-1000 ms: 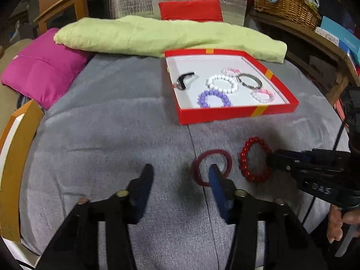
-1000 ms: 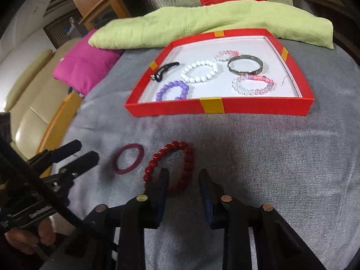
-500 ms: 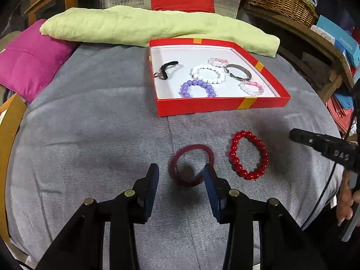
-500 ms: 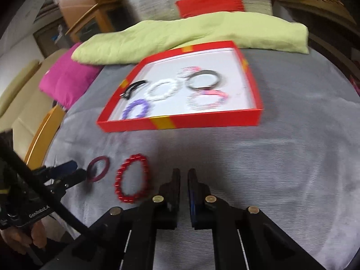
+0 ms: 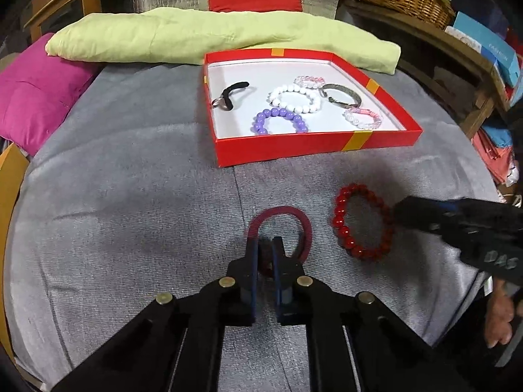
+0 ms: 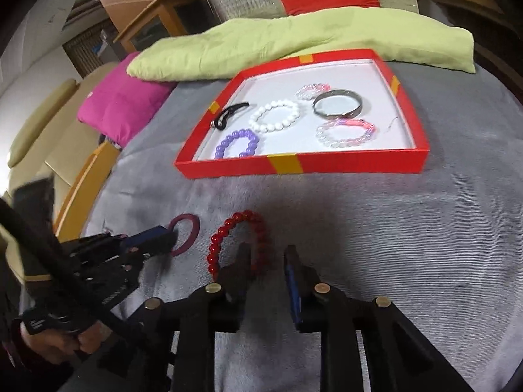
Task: Organize jewelry
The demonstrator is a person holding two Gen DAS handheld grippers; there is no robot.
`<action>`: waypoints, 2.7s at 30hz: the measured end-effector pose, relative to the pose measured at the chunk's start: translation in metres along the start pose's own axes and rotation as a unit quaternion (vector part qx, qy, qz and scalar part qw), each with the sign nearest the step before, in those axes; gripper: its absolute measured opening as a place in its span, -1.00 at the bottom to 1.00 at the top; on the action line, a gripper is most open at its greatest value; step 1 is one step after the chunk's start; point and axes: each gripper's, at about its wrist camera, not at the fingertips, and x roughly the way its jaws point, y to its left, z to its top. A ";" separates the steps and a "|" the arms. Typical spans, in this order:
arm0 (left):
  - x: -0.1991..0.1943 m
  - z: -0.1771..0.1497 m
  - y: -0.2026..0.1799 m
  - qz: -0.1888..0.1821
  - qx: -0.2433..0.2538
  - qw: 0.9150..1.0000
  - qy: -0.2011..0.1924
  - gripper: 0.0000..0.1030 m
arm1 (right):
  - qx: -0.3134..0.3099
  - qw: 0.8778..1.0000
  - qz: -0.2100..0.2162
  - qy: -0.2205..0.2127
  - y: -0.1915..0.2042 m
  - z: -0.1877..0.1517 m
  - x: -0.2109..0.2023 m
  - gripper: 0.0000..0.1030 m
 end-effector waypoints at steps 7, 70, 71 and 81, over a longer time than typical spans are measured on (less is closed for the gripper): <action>-0.010 -0.001 0.001 -0.019 -0.006 1.000 -0.014 -0.90 | -0.074 0.996 -0.052 -0.006 0.024 -0.009 0.019 -0.80; 0.002 0.006 -0.027 -0.002 0.023 1.000 -0.010 0.01 | 0.040 0.996 -0.075 -0.005 -0.075 -0.010 -0.032 -0.80; 0.003 0.005 -0.029 0.003 0.027 1.000 -0.007 0.02 | 0.047 0.996 -0.074 0.001 -0.077 -0.011 -0.031 -0.80; 0.010 0.002 -0.038 0.036 0.044 0.998 0.004 0.07 | 0.058 0.995 -0.079 0.004 -0.080 -0.013 -0.026 -0.76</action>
